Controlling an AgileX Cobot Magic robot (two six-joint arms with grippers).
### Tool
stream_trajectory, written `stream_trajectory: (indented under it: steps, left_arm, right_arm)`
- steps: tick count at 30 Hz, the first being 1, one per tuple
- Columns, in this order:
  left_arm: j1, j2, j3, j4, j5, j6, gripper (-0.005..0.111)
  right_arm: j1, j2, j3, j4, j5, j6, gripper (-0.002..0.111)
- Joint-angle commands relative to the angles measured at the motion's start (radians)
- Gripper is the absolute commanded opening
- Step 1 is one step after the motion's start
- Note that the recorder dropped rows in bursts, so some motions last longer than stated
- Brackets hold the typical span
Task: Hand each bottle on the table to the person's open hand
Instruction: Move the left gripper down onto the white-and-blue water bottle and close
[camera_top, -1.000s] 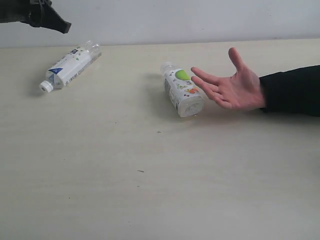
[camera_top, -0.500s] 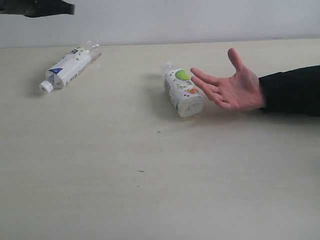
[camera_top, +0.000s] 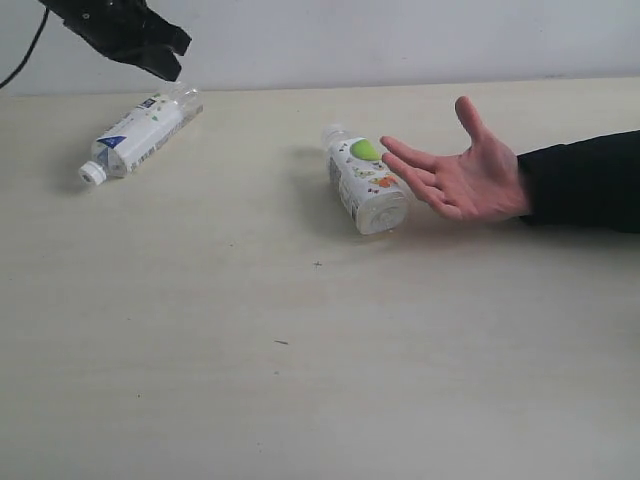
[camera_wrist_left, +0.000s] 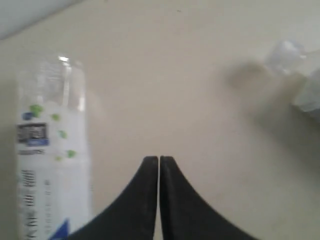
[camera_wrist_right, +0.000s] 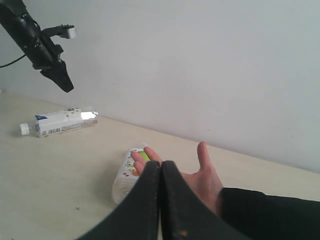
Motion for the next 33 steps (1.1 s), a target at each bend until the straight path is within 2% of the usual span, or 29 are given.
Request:
stream_trajectory:
  steps: [1,3,5,7,17,20,27,33]
  left_arm:
    - [-0.069,0.011,-0.038,0.304,-0.118,-0.213,0.023]
    - [-0.078,0.03,-0.062,0.418,-0.145,-0.325,0.04]
    - [-0.078,0.053,-0.088,0.449,-0.145,-0.361,0.056]
    - [-0.076,0.082,-0.109,0.449,-0.145,-0.363,0.064]
    - [-0.063,0.178,-0.114,0.459,-0.181,-0.363,0.065]
    - [-0.058,0.196,-0.114,0.461,-0.192,-0.416,0.066]
    - [-0.036,0.222,-0.114,0.47,-0.226,-0.466,0.087]
    - [-0.029,0.264,-0.114,0.522,-0.23,-0.466,0.088]
  right_arm:
    - [0.003,-0.005,0.004,0.004,-0.006,-0.002,0.0]
    - [0.003,-0.005,0.004,0.004,-0.006,-0.002,0.0]
    - [0.003,-0.005,0.004,0.004,-0.006,-0.002,0.0]
    - [0.003,-0.005,0.004,0.004,-0.006,-0.002,0.0]
    - [0.003,-0.005,0.004,0.004,-0.006,-0.002,0.0]
    - [0.003,-0.005,0.004,0.004,-0.006,-0.002,0.0]
    - [0.003,-0.005,0.004,0.004,-0.006,-0.002,0.0]
    - [0.003,-0.005,0.004,0.004,-0.006,-0.002,0.0]
